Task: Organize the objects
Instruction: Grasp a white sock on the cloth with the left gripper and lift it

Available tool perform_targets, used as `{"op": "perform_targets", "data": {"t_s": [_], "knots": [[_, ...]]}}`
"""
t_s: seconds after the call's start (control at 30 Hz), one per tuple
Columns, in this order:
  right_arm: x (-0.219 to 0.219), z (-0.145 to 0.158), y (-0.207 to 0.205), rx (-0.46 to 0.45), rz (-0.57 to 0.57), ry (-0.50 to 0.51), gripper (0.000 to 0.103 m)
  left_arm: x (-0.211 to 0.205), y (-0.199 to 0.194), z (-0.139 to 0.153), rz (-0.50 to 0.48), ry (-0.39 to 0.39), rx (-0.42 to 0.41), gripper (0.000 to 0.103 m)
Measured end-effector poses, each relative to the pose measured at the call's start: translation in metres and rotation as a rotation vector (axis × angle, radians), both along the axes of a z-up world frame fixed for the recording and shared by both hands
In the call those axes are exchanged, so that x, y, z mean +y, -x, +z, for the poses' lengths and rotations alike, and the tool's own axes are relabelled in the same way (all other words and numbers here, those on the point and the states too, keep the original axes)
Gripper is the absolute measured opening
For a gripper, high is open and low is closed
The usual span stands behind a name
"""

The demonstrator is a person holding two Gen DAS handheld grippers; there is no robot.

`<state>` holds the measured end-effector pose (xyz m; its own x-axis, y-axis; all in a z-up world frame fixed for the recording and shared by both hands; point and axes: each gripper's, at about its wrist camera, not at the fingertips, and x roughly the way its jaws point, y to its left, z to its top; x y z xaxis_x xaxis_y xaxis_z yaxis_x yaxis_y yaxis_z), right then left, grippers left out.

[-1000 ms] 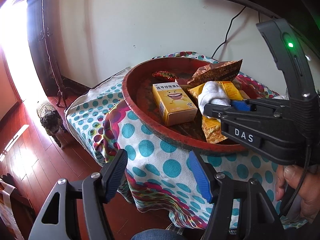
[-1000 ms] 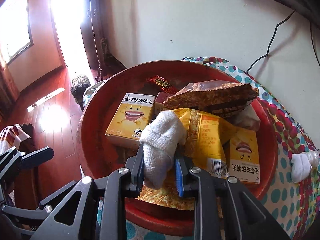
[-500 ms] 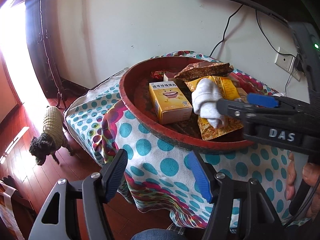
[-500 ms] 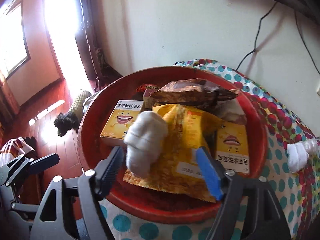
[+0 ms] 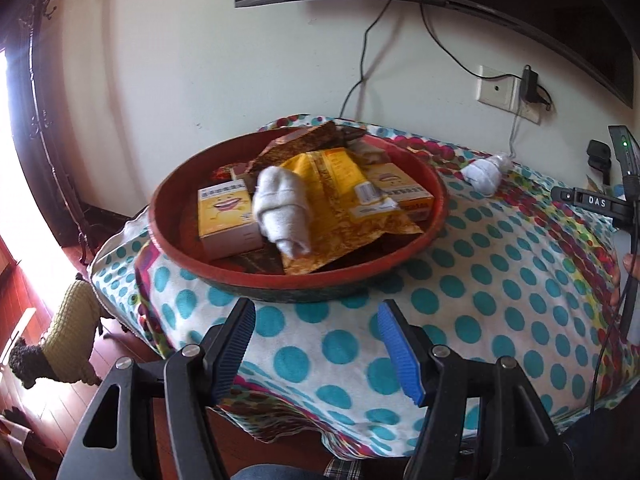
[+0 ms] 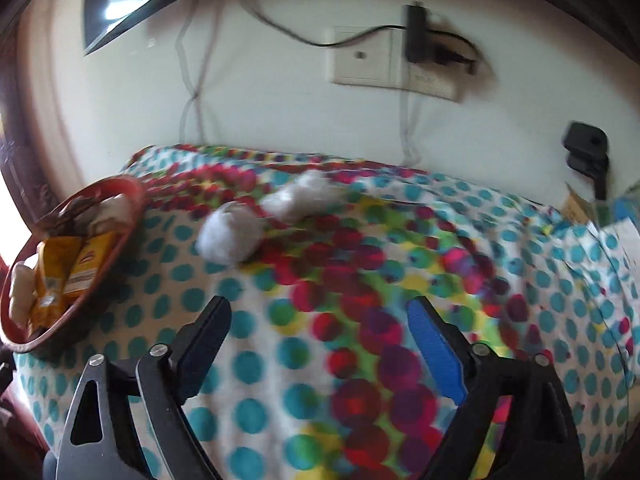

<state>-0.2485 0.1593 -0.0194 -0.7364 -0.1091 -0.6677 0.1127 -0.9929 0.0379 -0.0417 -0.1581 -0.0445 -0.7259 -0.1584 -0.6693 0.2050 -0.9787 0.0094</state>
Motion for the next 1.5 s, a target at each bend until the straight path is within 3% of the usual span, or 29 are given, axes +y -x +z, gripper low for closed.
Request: {"op": "perform_targets", "data": {"t_s": [0.13, 0.27, 0.43, 0.63, 0.97, 1.1, 1.37, 1.5], "knots": [[0.058, -0.007, 0.016, -0.036, -0.156, 0.060, 0.097, 0.047, 0.011, 0.010, -0.127, 0.000, 0.030, 0.066], [0.085, -0.016, 0.021, -0.038, -0.249, 0.048, 0.097, 0.084, 0.050, 0.022, -0.205, -0.087, 0.024, 0.066], [0.095, -0.021, 0.018, -0.024, -0.282, 0.044, 0.098, 0.121, 0.114, 0.026, -0.187, -0.055, 0.011, 0.066], [0.104, -0.027, 0.023, -0.062, -0.316, 0.080, 0.102, 0.151, 0.190, 0.006, -0.180, -0.028, -0.043, 0.066], [0.121, -0.036, 0.026, -0.101, -0.294, 0.219, 0.102, 0.141, 0.267, -0.017, -0.087, -0.203, -0.120, 0.066], [0.123, -0.035, 0.025, -0.097, -0.281, 0.241, 0.102, 0.160, 0.277, -0.017, -0.109, -0.100, -0.122, 0.067], [0.125, -0.034, 0.025, -0.095, -0.274, 0.264, 0.102, 0.175, 0.301, -0.036, -0.125, -0.062, -0.205, 0.065], [0.125, -0.034, 0.025, -0.092, -0.274, 0.266, 0.102, 0.176, 0.298, -0.039, -0.127, -0.018, -0.187, 0.051]]}}
